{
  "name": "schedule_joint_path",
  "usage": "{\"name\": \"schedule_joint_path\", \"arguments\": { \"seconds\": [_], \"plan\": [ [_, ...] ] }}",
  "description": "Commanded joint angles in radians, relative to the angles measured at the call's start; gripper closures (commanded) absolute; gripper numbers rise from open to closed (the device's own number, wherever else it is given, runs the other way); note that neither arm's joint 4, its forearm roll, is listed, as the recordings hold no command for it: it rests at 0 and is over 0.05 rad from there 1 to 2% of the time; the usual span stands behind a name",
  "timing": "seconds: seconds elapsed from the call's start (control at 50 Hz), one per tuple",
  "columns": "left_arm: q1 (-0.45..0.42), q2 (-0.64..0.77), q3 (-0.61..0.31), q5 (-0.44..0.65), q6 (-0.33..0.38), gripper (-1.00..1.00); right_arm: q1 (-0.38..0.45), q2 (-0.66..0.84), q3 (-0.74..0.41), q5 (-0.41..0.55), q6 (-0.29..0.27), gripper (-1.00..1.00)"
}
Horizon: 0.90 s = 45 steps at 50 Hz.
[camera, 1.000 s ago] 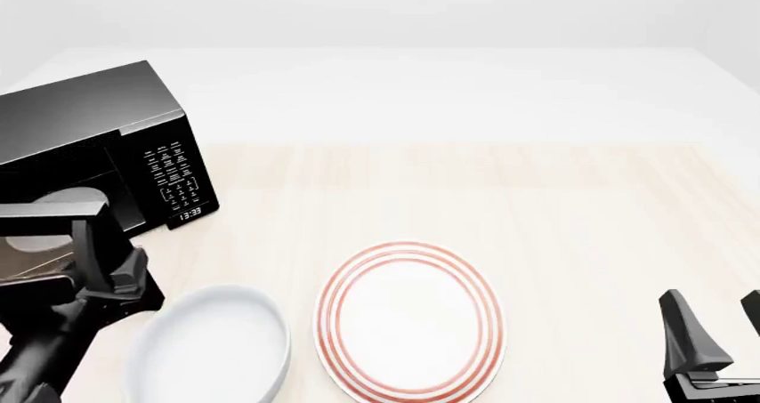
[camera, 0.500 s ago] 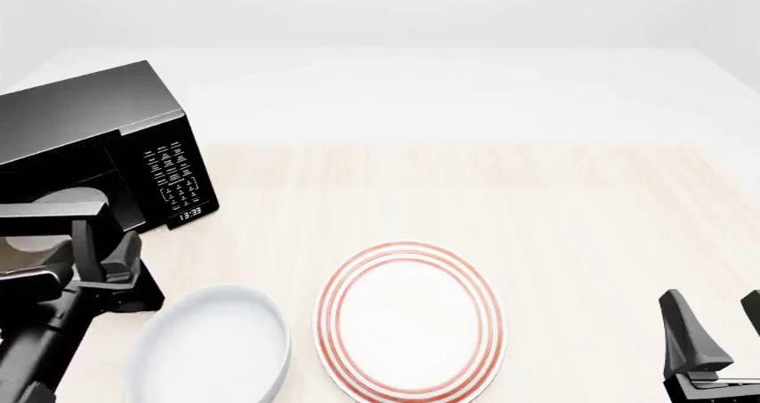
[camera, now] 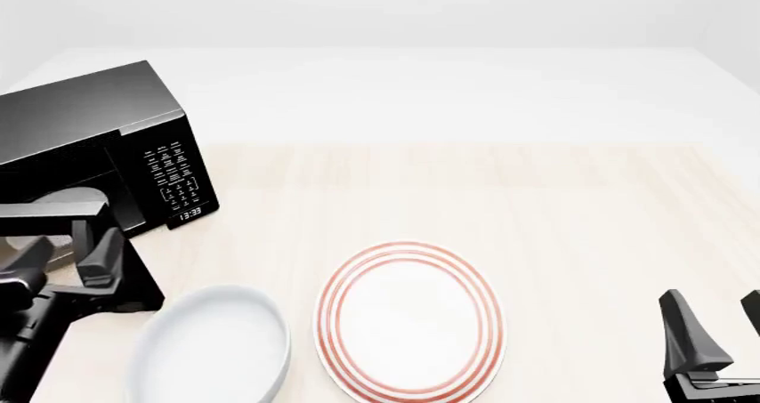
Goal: Open the microwave.
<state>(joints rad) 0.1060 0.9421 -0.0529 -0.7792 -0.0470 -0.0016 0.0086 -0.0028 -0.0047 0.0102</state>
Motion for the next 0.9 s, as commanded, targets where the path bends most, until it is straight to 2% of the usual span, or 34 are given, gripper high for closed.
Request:
{"name": "schedule_joint_path", "arguments": {
  "seconds": [0.02,0.36,0.48,0.56,0.72,0.76,0.78,0.82,0.9],
  "plan": [
    [-0.004,-0.149,-0.008,0.138,0.022,-1.00,0.000,0.000,0.000,0.000,0.000,-1.00],
    [-0.010,-0.406,-0.121,0.473,0.067,-1.00,0.000,0.000,0.000,0.000,0.000,-1.00],
    [-0.009,-0.422,-0.162,0.521,0.077,-1.00,0.000,0.000,0.000,0.000,0.000,-1.00],
    [-0.010,-0.467,-0.218,0.605,0.094,-1.00,0.000,0.000,0.000,0.000,0.000,-1.00],
    [-0.044,-0.428,-0.291,0.617,0.116,-1.00,0.000,0.000,0.000,0.000,0.000,-1.00],
    [-0.055,-0.408,-0.234,0.538,0.119,-1.00,0.000,0.000,0.000,0.000,0.000,-1.00],
    [-0.063,-0.382,-0.313,0.596,0.121,-1.00,0.000,0.000,0.000,0.000,0.000,-1.00],
    [-0.061,-0.372,-0.284,0.558,0.126,-1.00,0.000,0.000,0.000,0.000,0.000,-1.00],
    [-0.061,-0.339,-0.330,0.564,0.125,-1.00,0.000,0.000,0.000,0.000,0.000,-1.00]
  ]
}}
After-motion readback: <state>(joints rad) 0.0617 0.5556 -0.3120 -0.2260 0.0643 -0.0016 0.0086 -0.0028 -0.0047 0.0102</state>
